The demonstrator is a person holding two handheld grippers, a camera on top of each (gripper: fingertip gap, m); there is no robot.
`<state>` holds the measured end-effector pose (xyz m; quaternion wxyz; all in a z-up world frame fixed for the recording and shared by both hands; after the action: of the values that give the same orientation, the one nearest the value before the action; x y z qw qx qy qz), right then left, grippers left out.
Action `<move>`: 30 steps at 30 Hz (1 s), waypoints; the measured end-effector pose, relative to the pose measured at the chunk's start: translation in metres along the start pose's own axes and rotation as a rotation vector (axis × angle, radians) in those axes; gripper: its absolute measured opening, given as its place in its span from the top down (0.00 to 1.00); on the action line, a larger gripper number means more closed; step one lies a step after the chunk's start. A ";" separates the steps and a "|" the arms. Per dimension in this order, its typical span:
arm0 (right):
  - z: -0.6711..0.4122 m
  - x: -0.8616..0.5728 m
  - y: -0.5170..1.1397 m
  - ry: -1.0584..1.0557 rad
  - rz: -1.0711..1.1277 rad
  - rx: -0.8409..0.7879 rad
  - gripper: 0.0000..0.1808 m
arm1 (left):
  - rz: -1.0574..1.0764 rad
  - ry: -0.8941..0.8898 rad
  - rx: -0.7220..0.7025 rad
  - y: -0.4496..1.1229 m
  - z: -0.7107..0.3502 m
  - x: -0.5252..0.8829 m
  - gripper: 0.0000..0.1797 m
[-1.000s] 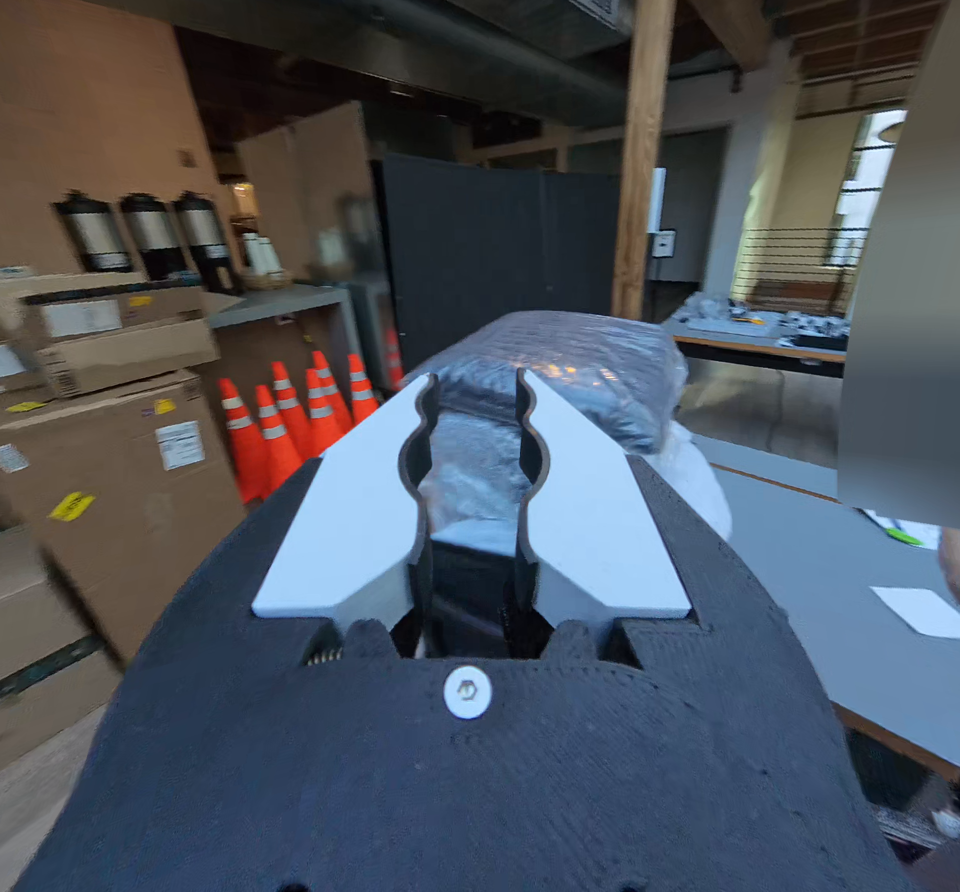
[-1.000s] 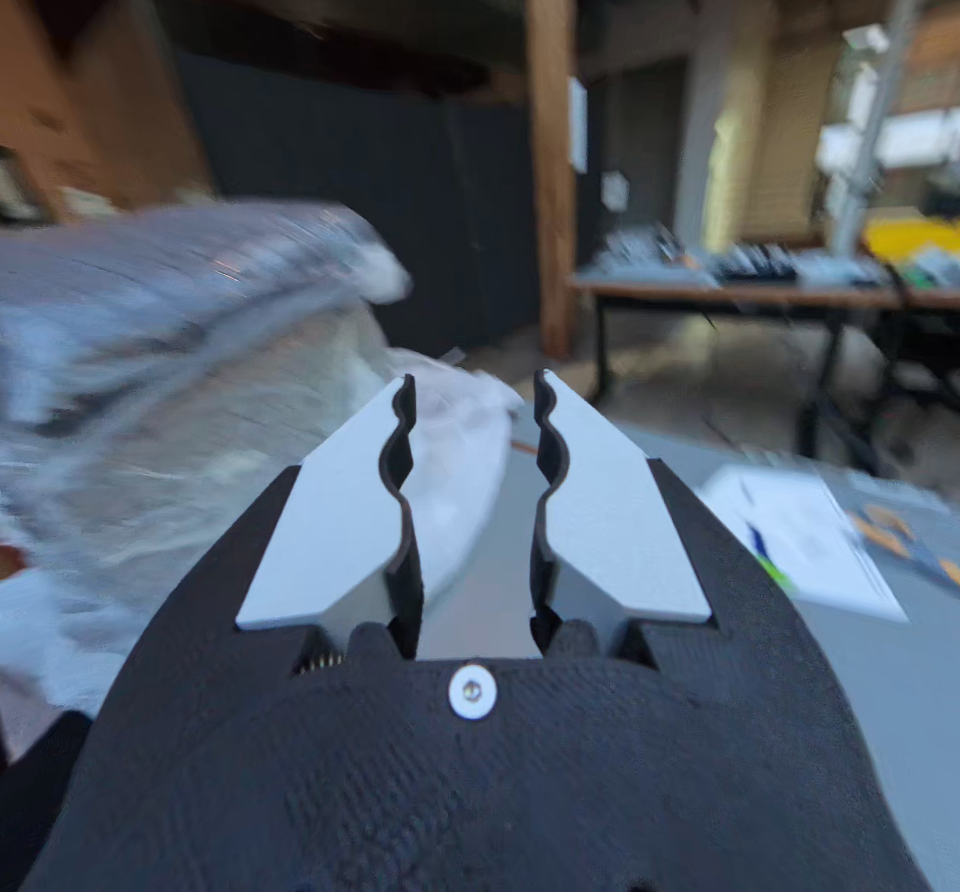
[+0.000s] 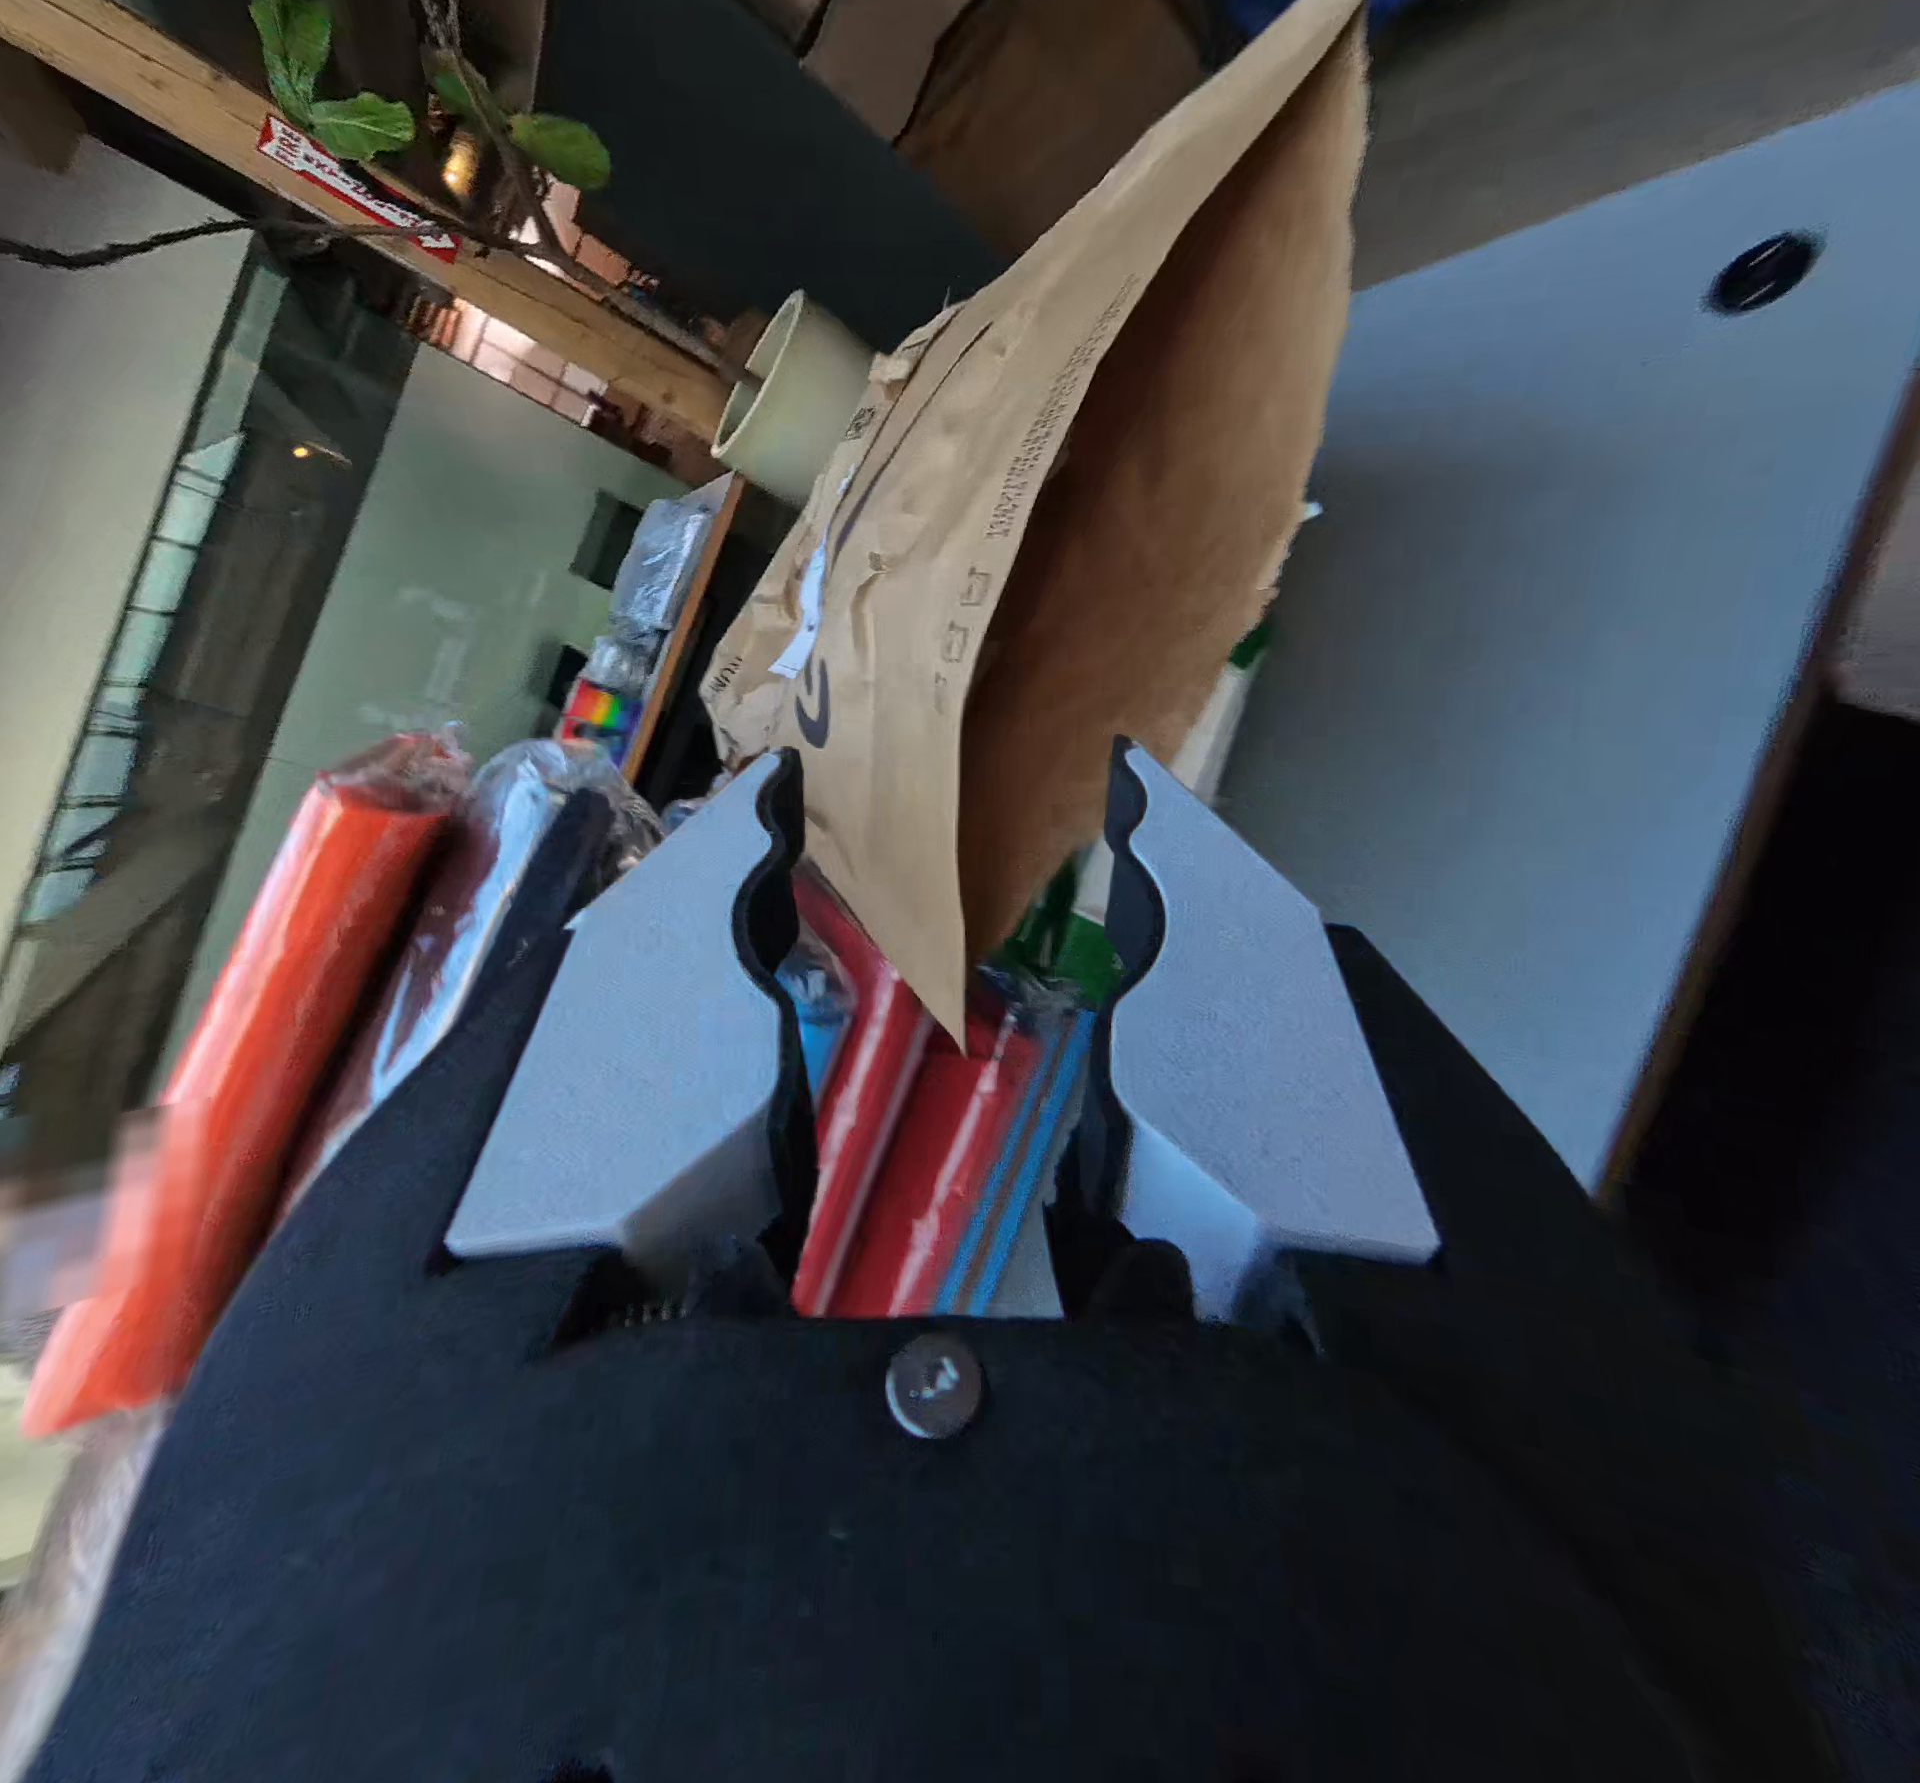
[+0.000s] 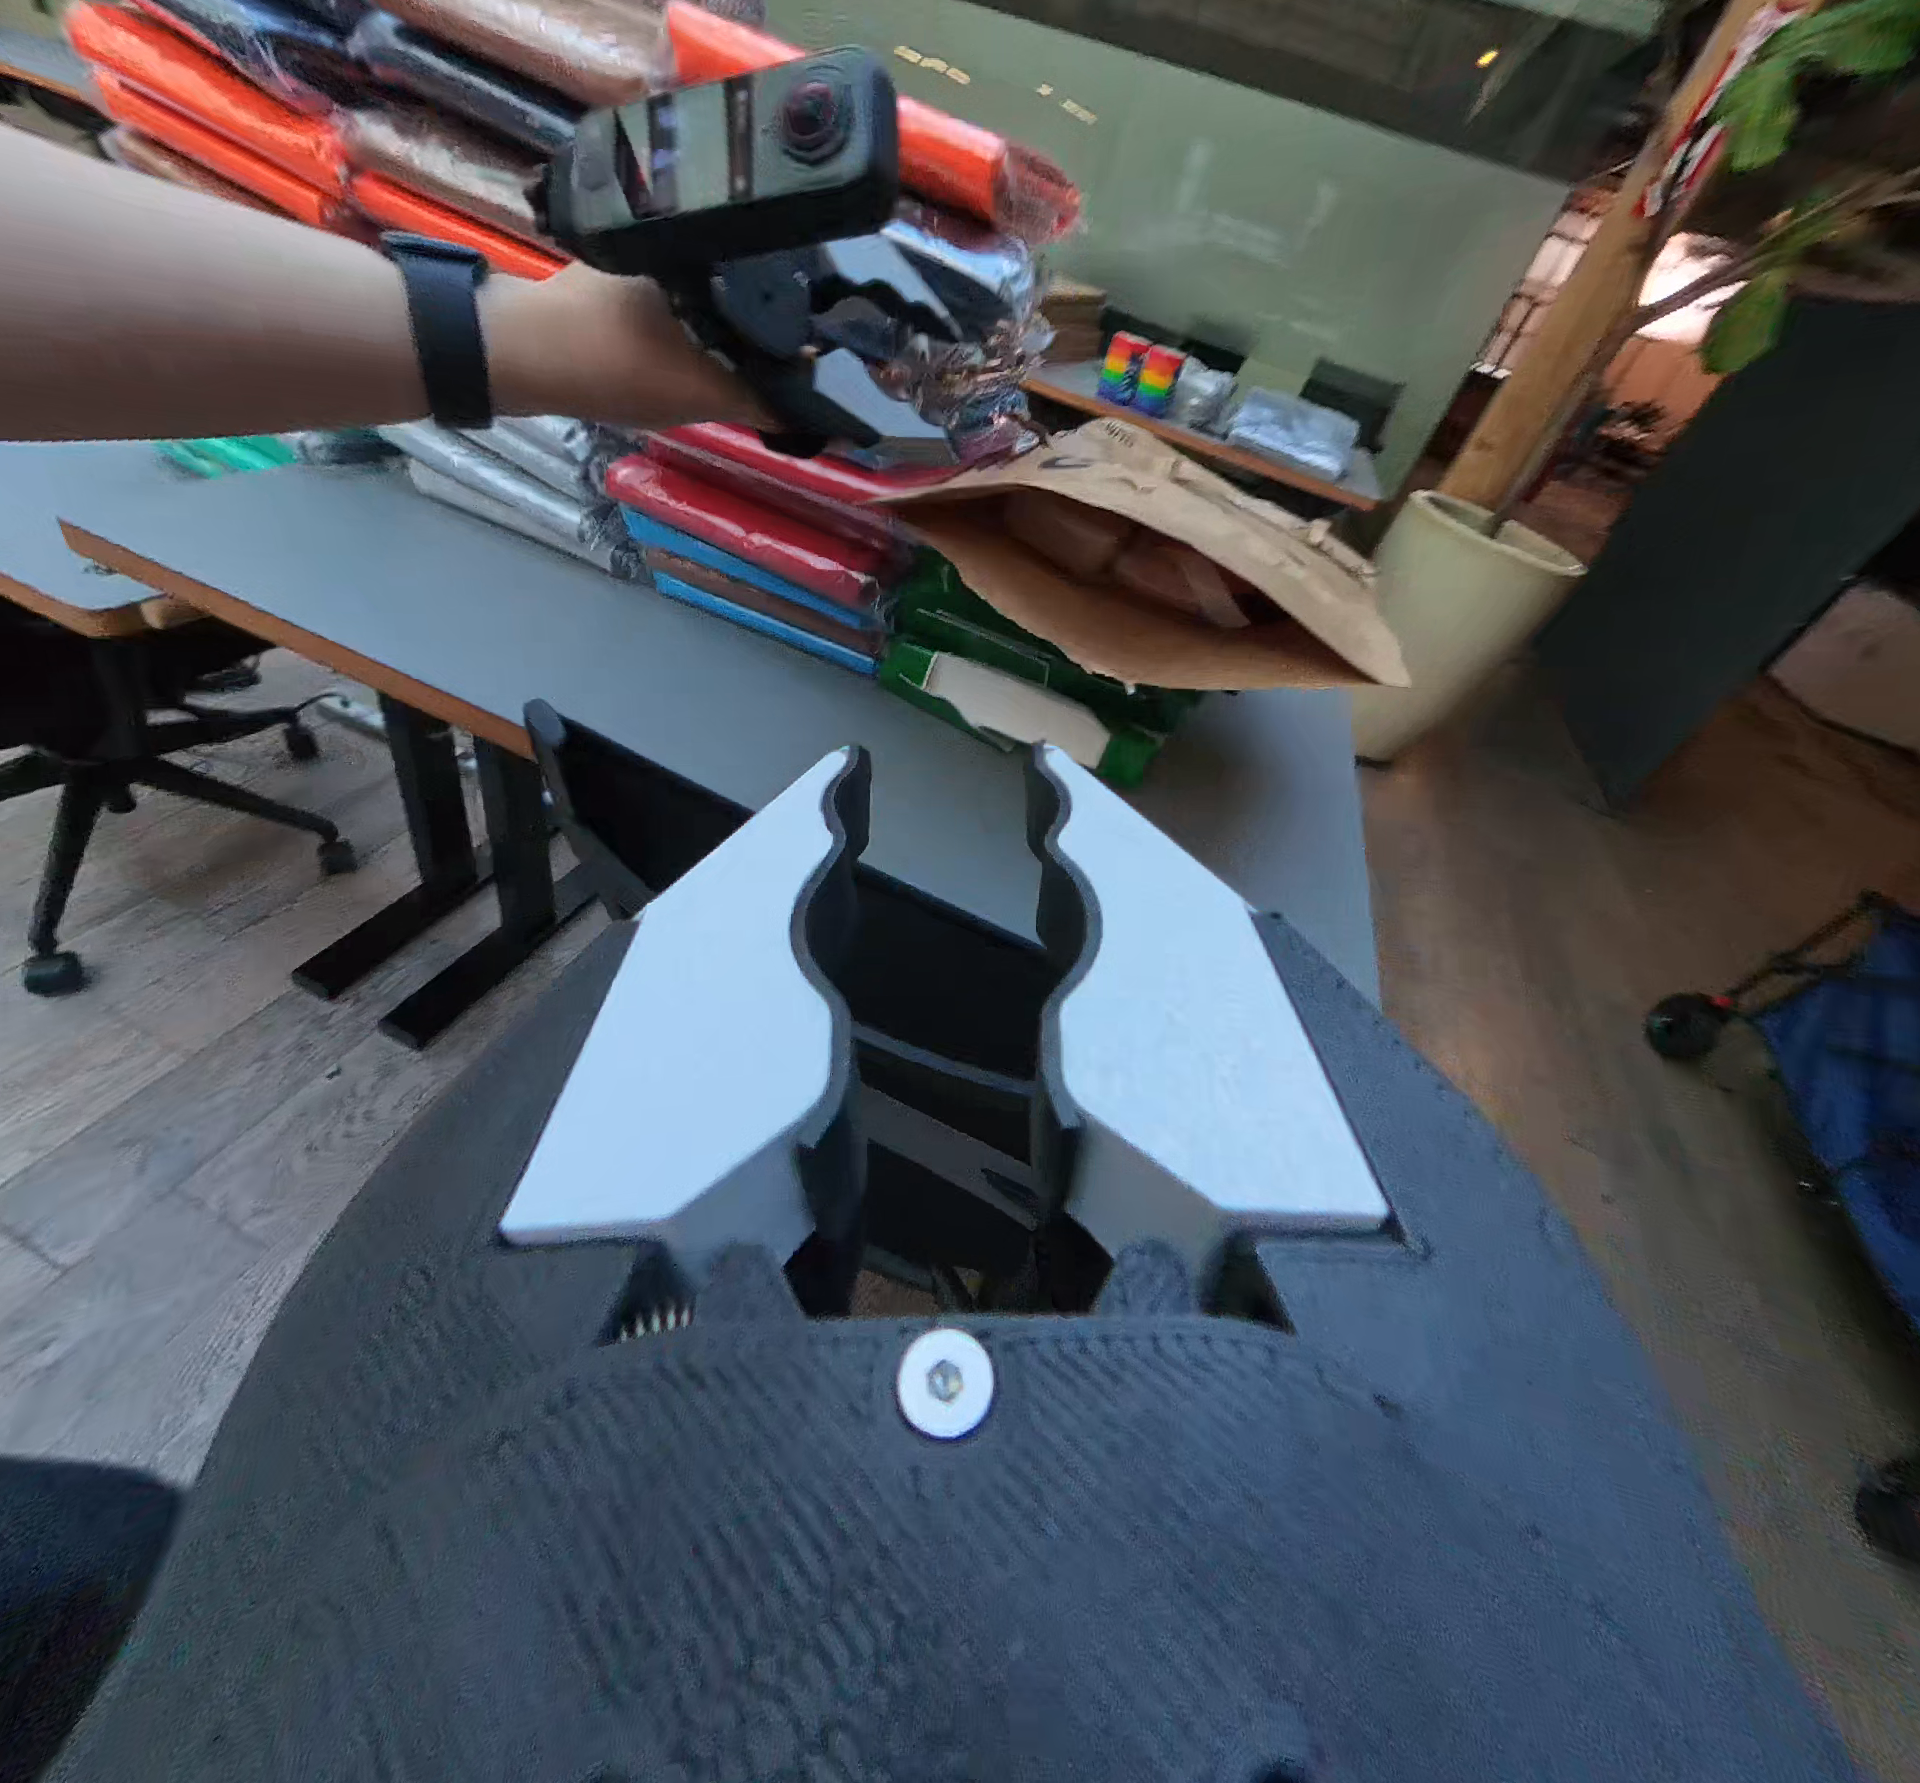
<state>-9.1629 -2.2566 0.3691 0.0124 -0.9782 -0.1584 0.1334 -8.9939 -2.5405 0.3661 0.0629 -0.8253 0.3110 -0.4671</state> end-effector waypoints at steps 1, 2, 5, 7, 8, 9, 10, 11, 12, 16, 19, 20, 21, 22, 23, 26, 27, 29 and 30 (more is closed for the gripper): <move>0.007 -0.011 0.027 0.004 -0.028 0.027 0.84 | -0.023 0.045 0.037 0.026 -0.001 0.006 0.67; 0.014 -0.021 0.052 0.008 -0.058 0.053 0.83 | -0.041 0.090 0.085 0.052 0.000 0.011 0.65; 0.028 -0.046 0.123 -0.008 -0.120 0.066 0.84 | -0.075 0.188 0.206 0.120 0.014 0.026 0.65; 0.039 -0.060 0.168 -0.003 -0.132 0.077 0.83 | -0.095 0.284 0.242 0.156 0.026 0.032 0.66; 0.043 -0.063 0.188 0.009 -0.149 0.082 0.83 | -0.114 0.349 0.243 0.170 0.029 0.036 0.76; 0.048 -0.065 0.210 0.016 -0.165 0.083 0.83 | -0.143 0.406 0.226 0.180 0.030 0.042 0.92; 0.053 -0.065 0.228 0.019 -0.173 0.087 0.83 | -0.158 0.424 0.188 0.185 0.026 0.049 1.00; 0.059 -0.064 0.249 0.013 -0.182 0.086 0.83 | -0.161 0.393 0.155 0.187 0.020 0.059 1.00; 0.062 -0.062 0.266 -0.002 -0.193 0.086 0.83 | -0.148 0.330 0.129 0.186 0.014 0.070 1.00; 0.057 -0.070 0.337 -0.105 -0.169 0.126 0.84 | -0.049 0.047 0.096 0.183 -0.013 0.128 1.00; 0.026 -0.088 0.383 -0.162 -0.114 0.057 0.84 | 0.033 -0.079 0.107 0.188 -0.022 0.155 1.00; 0.017 -0.092 0.395 -0.187 -0.114 0.020 0.84 | 0.042 -0.090 0.115 0.189 -0.023 0.160 1.00; 0.012 -0.096 0.407 -0.235 -0.107 0.003 0.84 | 0.053 -0.103 0.119 0.191 -0.025 0.162 1.00; 0.010 -0.101 0.422 -0.285 -0.078 0.006 0.84 | 0.062 -0.114 0.117 0.193 -0.028 0.163 1.00; 0.011 -0.102 0.437 -0.335 -0.075 0.027 0.83 | 0.067 -0.111 0.119 0.195 -0.031 0.163 1.00; 0.026 -0.104 0.482 -0.524 -0.047 0.159 0.78 | 0.081 -0.060 0.149 0.200 -0.045 0.166 1.00; 0.030 -0.104 0.496 -0.577 -0.058 0.181 0.78 | 0.093 -0.050 0.160 0.202 -0.050 0.168 1.00; 0.043 -0.107 0.520 -0.703 -0.071 0.232 0.78 | 0.122 -0.054 0.172 0.205 -0.057 0.173 1.00; 0.052 -0.110 0.531 -0.778 -0.085 0.276 0.77 | 0.129 -0.061 0.172 0.207 -0.058 0.176 1.00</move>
<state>-9.1143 -2.7962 0.3118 0.0883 -0.8367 -0.1723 0.5123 -9.0698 -2.7954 0.4459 0.1728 -0.8091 0.3200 -0.4616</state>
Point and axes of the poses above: each gripper's, where its closed fingertips meet, y out along the fingers, z out of its underside, x = y × z across the jaws, the point moved 4 cm from there along -y, back along the fingers, and after that the axes turned 8 degrees about z, right-handed, at the moved point
